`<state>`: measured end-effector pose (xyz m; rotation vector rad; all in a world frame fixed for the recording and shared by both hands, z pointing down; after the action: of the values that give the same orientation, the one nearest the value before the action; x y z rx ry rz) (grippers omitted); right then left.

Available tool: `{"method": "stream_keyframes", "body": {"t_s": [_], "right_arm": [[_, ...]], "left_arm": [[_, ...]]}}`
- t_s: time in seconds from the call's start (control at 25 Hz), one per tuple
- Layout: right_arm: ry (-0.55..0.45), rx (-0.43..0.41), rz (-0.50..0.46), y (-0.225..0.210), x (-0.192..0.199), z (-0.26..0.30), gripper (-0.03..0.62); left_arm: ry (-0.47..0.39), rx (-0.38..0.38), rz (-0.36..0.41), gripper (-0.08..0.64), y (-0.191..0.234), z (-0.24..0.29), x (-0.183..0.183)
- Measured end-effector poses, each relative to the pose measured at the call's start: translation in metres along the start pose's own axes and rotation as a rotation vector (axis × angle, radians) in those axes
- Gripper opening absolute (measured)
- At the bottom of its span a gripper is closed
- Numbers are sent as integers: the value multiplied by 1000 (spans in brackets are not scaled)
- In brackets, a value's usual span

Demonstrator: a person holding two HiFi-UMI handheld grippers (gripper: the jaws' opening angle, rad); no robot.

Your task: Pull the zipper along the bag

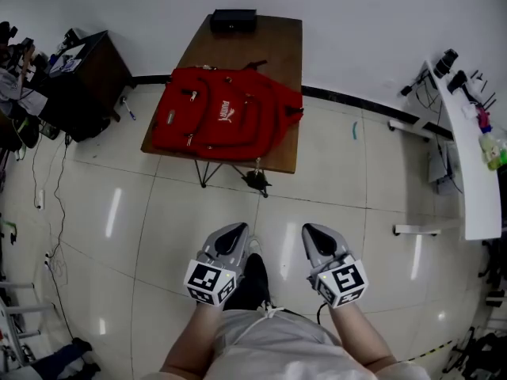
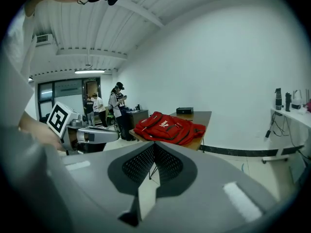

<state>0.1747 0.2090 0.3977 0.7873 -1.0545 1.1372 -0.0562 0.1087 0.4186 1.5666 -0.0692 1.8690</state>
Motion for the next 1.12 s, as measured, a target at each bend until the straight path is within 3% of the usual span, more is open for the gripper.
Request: {"method": "stream_keyframes", "body": {"t_s": [0.4,0.68,0.92,1.04,1.12], "right_arm": [[80,-35,-20,-63,-40,127,8],[174,-74,5,-89,-34,191,8],[242,-165,12,-106,-20,240,8],[286,-219,1,-113,-9,263,8],[311,-252,-9,-116,-1,279,8]], "left_arm": [[47,-9,-32,7,89,94,-51],[187,11,-48,8,110,141,-30],[251,-68,-62,8,111,174,-8],[286,-122,-98,126,114,191,10],[317,-155,-118,163,118,201,23]]}}
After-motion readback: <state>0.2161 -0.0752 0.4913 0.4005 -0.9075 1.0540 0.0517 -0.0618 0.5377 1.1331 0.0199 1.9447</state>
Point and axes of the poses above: the fingertips, and each gripper's own axes: z forward along the fingers, y to its left, x out of its underside, the point moved 10 cm from there along -z, backward along the fingers, and after that the axes turned 8 degrees about -z, right-handed, at the moved point
